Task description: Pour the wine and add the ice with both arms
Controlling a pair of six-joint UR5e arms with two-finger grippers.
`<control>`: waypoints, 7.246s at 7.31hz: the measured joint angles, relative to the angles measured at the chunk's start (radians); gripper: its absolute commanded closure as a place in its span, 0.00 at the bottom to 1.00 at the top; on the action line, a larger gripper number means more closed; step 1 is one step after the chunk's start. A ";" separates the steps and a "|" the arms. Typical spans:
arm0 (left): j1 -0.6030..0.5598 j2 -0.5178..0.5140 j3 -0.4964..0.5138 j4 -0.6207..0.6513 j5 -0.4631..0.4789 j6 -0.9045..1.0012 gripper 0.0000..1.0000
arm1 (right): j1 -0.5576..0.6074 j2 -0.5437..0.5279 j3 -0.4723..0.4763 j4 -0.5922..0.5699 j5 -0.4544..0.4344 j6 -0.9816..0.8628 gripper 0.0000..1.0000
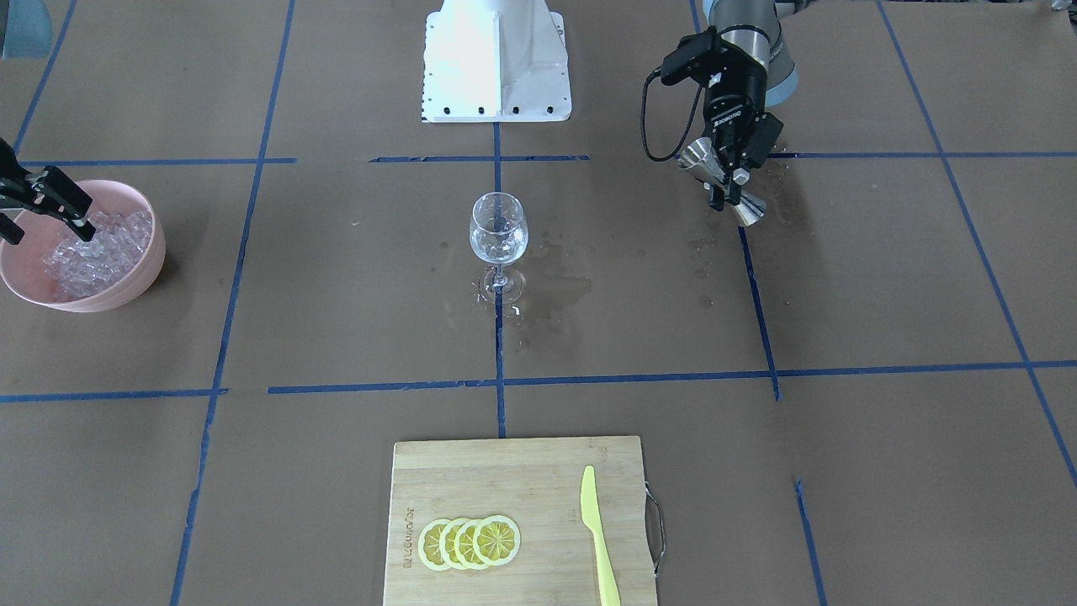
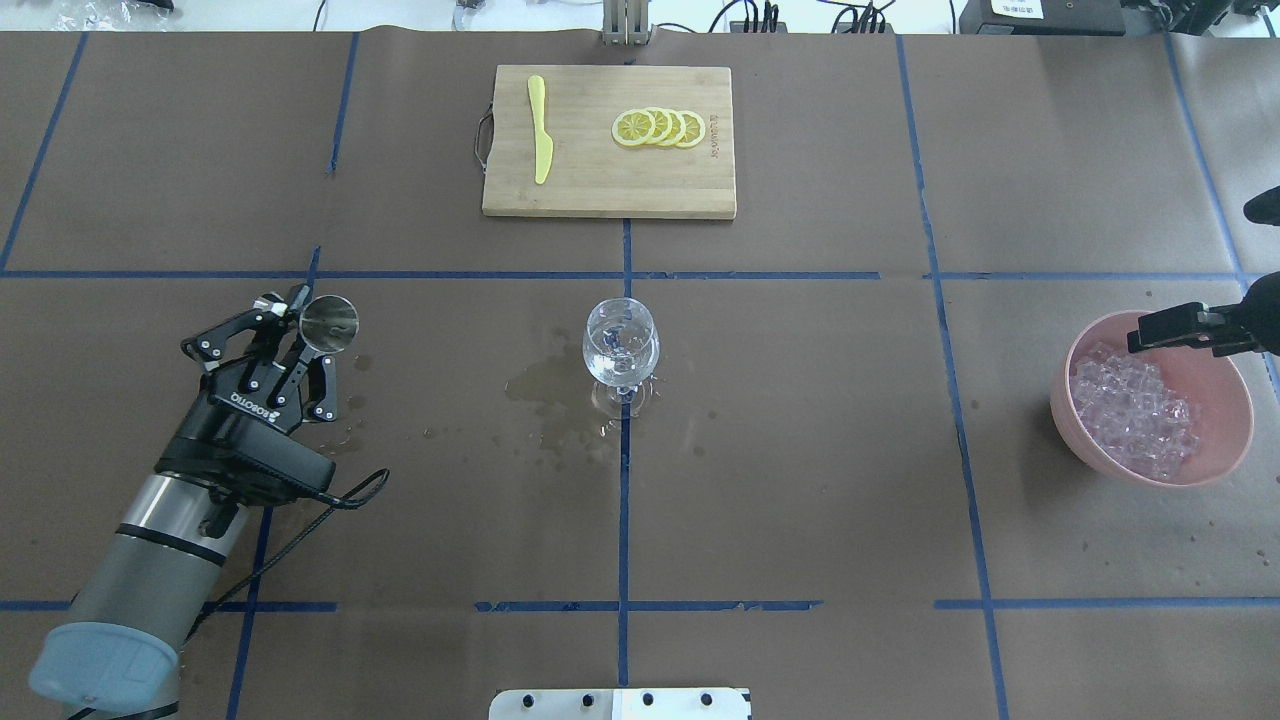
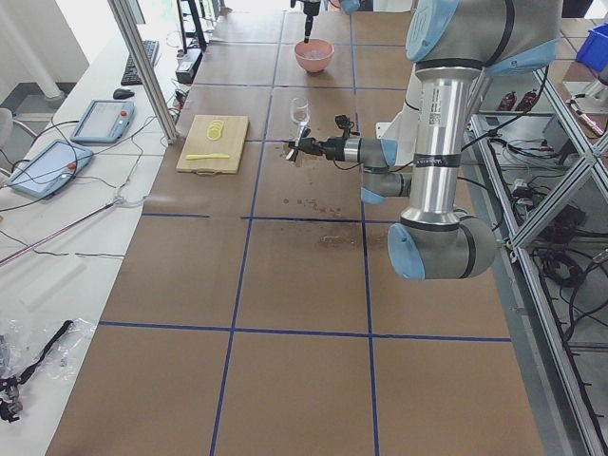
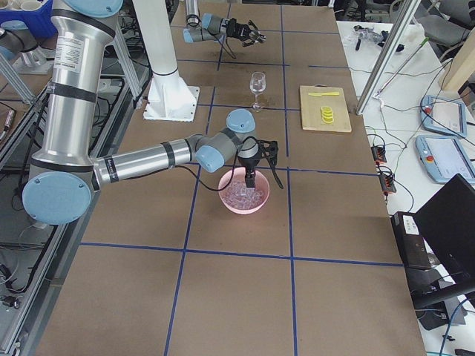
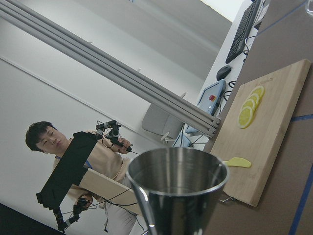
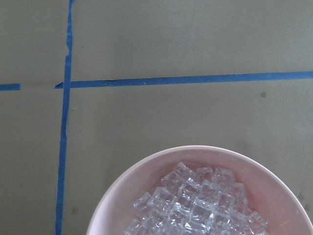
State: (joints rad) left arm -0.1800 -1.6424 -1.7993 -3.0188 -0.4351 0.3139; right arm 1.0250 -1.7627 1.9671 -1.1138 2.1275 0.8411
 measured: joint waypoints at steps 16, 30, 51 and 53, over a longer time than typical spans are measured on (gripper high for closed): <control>0.001 0.070 -0.012 -0.088 0.022 -0.463 1.00 | -0.137 -0.014 -0.064 -0.008 -0.074 -0.032 1.00; 0.037 0.129 0.140 0.238 0.023 -1.457 1.00 | 0.051 -0.036 0.145 0.006 0.160 -0.060 1.00; 0.043 0.125 0.200 0.429 0.035 -1.663 0.00 | -0.033 0.381 0.136 0.013 0.230 0.332 1.00; 0.039 0.146 0.124 0.476 -0.050 -1.655 0.00 | -0.117 0.433 0.133 0.011 0.134 0.392 1.00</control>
State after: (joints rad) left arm -0.1411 -1.4963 -1.6749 -2.5427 -0.4846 -1.3411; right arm 0.9079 -1.3296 2.0997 -1.1031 2.2618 1.2329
